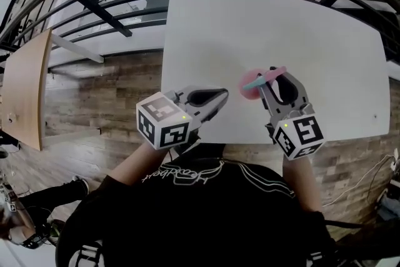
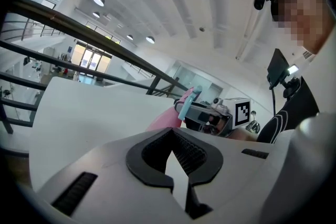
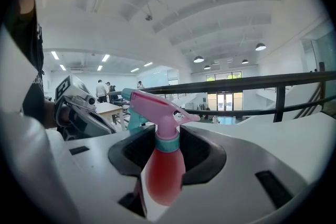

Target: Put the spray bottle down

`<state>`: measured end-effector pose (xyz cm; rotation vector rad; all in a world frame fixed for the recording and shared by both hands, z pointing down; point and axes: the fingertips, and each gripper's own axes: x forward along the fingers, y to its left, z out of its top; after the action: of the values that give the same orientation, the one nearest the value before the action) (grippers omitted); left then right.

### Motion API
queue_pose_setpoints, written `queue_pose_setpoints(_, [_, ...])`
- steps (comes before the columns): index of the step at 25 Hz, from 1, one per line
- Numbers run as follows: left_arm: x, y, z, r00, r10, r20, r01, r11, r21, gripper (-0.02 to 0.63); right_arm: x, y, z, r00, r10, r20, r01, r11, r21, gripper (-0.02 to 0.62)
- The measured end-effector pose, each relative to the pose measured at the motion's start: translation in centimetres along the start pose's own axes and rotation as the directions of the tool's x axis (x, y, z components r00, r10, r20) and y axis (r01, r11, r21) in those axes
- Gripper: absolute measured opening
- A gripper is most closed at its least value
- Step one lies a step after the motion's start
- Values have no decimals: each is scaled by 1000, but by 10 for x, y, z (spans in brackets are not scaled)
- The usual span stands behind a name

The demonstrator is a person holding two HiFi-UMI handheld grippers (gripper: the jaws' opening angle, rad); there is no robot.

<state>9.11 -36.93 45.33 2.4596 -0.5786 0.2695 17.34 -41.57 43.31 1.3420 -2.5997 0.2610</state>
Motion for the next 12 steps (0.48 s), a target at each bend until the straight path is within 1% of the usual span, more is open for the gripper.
queue_pose_setpoints(7, [5, 8, -5, 1000, 17, -7, -17, 1000, -15, 8, 13, -16, -15, 999, -33, 5, 33, 999, -15, 138])
queue_pose_setpoints(12, [2, 23, -6, 999, 37, -3, -38, 999, -29, 8, 22, -19, -23, 999, -43, 12, 44, 998, -34, 138])
